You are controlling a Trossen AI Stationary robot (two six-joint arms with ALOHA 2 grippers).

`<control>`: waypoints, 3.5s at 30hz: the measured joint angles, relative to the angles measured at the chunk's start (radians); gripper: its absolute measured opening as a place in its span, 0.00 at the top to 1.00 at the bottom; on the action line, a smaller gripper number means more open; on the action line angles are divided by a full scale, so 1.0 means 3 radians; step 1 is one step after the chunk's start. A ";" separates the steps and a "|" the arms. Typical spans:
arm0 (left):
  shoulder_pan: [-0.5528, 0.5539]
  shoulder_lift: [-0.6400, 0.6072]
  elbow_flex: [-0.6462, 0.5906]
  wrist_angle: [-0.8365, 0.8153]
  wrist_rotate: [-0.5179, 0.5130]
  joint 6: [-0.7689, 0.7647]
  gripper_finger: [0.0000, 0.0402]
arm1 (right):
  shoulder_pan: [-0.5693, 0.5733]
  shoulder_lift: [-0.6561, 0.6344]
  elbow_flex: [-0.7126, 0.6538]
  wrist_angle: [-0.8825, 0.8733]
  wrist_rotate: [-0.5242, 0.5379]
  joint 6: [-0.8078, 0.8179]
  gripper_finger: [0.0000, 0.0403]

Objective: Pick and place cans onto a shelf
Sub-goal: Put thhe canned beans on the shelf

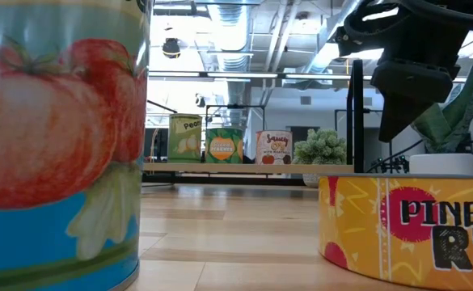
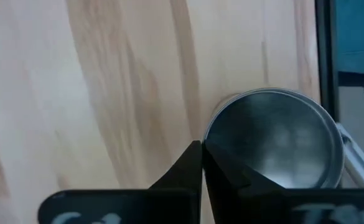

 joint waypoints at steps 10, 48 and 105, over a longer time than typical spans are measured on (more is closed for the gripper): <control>0.0420 -0.0024 0.0000 -0.0043 0.0010 0.0650 1.00 | 0.0006 0.0000 0.0000 -0.0008 -0.0068 0.0000 0.85; 0.3688 -0.0012 0.1083 -0.0404 0.0485 0.4088 1.00 | 0.0062 0.0001 0.0000 -0.0038 -0.0064 -0.0028 0.85; 0.4416 0.0847 0.1918 -0.1139 0.0539 0.4153 0.91 | 0.0223 0.0001 -0.0001 -0.0079 -0.0069 0.0036 0.85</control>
